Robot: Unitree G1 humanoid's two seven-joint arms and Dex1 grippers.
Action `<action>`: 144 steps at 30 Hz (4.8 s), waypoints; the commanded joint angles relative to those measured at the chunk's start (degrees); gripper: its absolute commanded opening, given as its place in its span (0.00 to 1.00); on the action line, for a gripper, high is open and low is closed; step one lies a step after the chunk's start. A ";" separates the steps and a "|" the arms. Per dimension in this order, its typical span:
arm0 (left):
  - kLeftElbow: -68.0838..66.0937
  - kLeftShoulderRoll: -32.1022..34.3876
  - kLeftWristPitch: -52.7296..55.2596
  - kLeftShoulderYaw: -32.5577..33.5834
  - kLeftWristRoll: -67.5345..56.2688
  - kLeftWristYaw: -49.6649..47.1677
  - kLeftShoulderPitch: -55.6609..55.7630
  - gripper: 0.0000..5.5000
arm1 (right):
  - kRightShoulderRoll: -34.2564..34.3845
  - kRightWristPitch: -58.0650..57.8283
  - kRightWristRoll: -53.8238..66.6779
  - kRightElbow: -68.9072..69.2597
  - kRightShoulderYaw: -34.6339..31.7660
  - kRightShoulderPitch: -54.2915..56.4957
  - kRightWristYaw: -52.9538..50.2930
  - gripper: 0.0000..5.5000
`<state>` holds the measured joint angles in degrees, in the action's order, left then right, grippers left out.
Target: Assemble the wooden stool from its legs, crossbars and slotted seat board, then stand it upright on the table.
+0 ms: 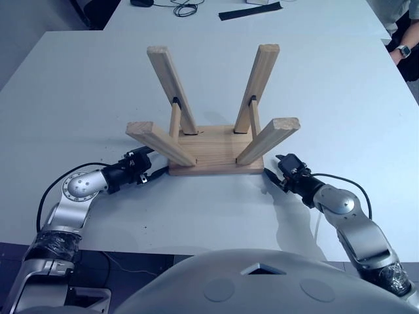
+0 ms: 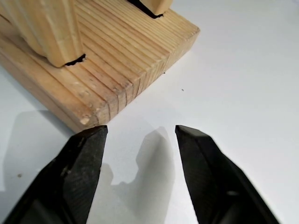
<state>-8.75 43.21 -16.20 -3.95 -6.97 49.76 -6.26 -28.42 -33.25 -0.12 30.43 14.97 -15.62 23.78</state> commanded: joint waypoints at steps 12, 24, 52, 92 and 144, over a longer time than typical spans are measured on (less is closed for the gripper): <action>46.37 6.93 28.02 12.98 -33.06 5.74 -19.59 0.58 | -12.02 -8.95 35.44 29.56 -22.75 -8.16 10.25 0.49; 38.72 7.48 35.59 17.52 -35.75 9.70 -12.10 0.58 | -26.83 -4.13 52.65 29.57 -25.87 -6.24 7.23 0.49; 1.54 -0.14 1.92 5.19 -3.78 12.92 -4.01 0.58 | -22.48 7.99 18.03 8.86 -12.11 -11.70 12.53 0.49; 54.71 7.59 40.57 26.30 -54.14 1.26 -12.18 0.58 | -31.00 1.14 76.30 29.15 -51.66 -7.42 8.68 0.49; 21.15 -6.84 14.22 1.33 -12.04 4.89 -4.12 0.58 | -27.03 -0.20 38.37 15.33 -28.10 2.65 0.48 0.49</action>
<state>16.28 38.00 -4.06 -0.79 -22.53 57.23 -10.86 -56.95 -33.82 42.21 48.02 -15.61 -14.73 25.80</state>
